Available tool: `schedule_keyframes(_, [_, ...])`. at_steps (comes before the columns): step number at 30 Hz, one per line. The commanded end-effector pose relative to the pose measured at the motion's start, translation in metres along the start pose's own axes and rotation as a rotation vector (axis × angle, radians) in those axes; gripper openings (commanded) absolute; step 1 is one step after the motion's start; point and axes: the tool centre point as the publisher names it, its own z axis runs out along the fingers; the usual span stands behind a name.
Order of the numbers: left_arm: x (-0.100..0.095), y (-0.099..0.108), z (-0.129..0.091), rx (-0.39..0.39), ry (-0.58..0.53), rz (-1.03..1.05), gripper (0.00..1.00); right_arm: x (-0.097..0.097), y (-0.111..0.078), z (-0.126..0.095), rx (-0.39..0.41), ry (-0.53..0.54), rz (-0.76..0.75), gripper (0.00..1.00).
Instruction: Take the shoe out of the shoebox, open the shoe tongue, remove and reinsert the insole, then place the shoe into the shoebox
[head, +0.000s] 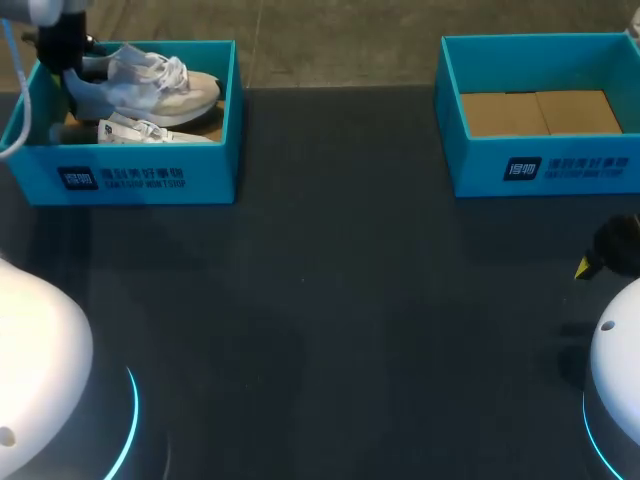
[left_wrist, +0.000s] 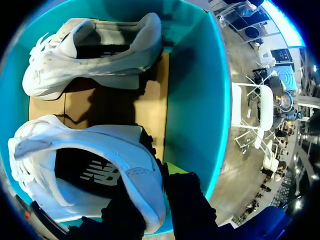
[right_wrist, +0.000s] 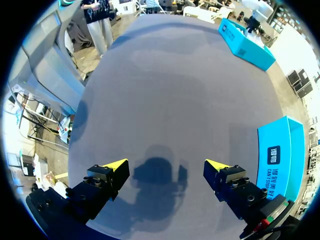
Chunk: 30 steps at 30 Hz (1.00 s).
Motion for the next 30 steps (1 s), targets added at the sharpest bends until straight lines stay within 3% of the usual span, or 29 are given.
schedule_keyframes(1, [-0.005,0.002,0.005,0.004,0.009,-0.008,0.00,0.001,0.001,0.001,0.004,-0.002,0.001,1.00])
schedule_keyframes(30, [-0.014,0.002,0.036,0.049,0.016,-0.010,0.00,0.001,0.001,0.001,0.004,-0.002,0.001,1.00])
